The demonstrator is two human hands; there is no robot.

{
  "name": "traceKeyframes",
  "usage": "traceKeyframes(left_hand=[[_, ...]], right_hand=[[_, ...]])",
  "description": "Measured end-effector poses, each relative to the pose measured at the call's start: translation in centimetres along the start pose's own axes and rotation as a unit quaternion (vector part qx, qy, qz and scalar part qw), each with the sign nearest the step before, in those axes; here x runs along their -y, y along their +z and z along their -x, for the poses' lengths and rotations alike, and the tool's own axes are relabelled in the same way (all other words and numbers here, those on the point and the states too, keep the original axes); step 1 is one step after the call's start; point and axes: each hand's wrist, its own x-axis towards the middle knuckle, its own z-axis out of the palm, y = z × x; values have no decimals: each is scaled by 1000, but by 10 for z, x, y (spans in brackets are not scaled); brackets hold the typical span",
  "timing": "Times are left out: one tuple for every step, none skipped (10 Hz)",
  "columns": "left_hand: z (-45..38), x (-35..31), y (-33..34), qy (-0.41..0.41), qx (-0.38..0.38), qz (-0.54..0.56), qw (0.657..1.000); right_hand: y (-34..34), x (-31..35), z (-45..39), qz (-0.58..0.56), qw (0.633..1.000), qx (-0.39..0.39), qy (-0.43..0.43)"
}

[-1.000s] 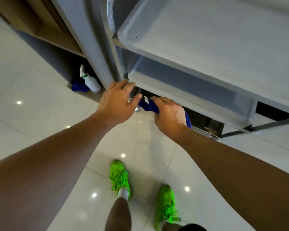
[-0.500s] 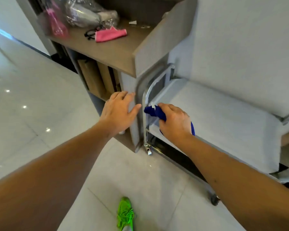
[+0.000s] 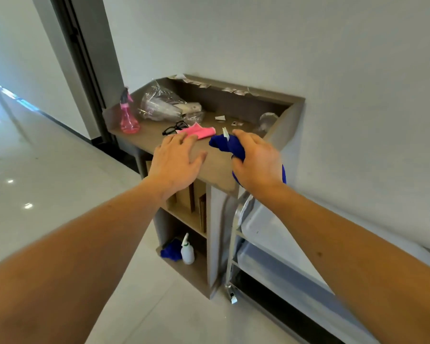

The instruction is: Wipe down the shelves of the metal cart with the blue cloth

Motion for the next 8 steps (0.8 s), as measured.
traceKeyframes(left_hand=[[-20, 20, -8, 2, 0, 11, 1000], [-38, 40, -13, 14, 0, -2, 1000], [-55, 58, -14, 8, -4, -4, 1000], [-68, 69, -7, 2, -3, -8, 1000], [-85, 77, 3, 5, -3, -15, 1000], [-106, 81, 15, 1, -2, -23, 1000], [-123, 78, 27, 3, 16, -22, 1000], [-138, 77, 38, 16, 25, -22, 999]], right_hand=[[11, 20, -35, 19, 1000, -4, -4], [29, 33, -63, 31, 1000, 4, -2], [53, 35, -86, 38, 999, 26, -7], [80, 25, -102, 85, 994, 68, -25], [108, 7, -113, 126, 987, 100, -8], [136, -11, -119, 139, 966, 213, 46], [154, -18, -120, 147, 929, 328, 83], [164, -23, -130, 151, 928, 329, 90]])
